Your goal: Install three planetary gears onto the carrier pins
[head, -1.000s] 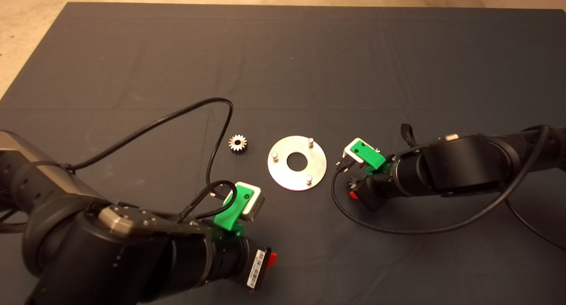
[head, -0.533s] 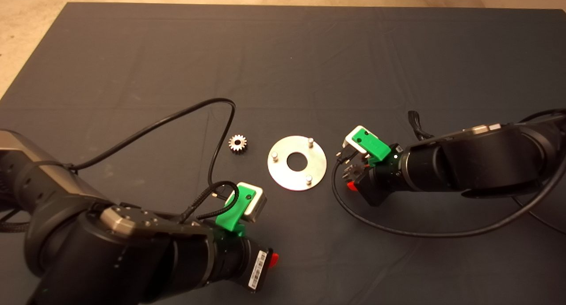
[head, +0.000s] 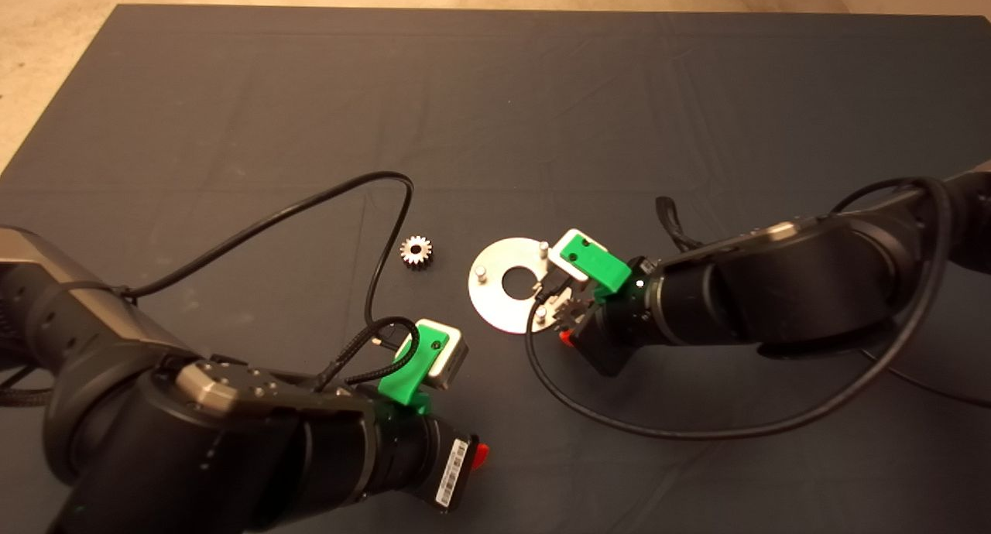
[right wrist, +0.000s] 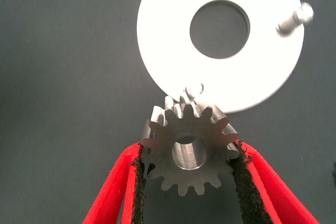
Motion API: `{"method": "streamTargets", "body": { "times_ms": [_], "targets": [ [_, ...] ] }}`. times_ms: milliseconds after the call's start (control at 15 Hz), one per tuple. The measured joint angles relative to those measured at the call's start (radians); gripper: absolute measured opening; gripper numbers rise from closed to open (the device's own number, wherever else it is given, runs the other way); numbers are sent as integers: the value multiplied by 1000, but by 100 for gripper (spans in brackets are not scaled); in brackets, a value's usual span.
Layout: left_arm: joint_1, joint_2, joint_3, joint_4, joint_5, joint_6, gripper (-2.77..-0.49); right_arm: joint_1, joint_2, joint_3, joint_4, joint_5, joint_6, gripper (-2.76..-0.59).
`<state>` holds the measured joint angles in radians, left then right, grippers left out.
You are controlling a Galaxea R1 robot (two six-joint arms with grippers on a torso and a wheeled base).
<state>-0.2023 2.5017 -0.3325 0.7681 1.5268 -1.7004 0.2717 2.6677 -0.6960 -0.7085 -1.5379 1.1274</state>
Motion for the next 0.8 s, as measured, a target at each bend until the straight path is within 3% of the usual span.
{"method": "streamTargets", "body": {
  "times_ms": [333, 533, 800],
  "targets": [
    [0, 0, 0, 0, 0, 0, -177, 0, 63, -72, 6, -2, -5, -238],
    [0, 0, 0, 0, 0, 0, -177, 0, 90, -115, 28, 4, -34, -238],
    [0, -3, 0, 1, 0, 0, -177, 0, 104, -172, 51, 0, -75, -238]
  ]
}}
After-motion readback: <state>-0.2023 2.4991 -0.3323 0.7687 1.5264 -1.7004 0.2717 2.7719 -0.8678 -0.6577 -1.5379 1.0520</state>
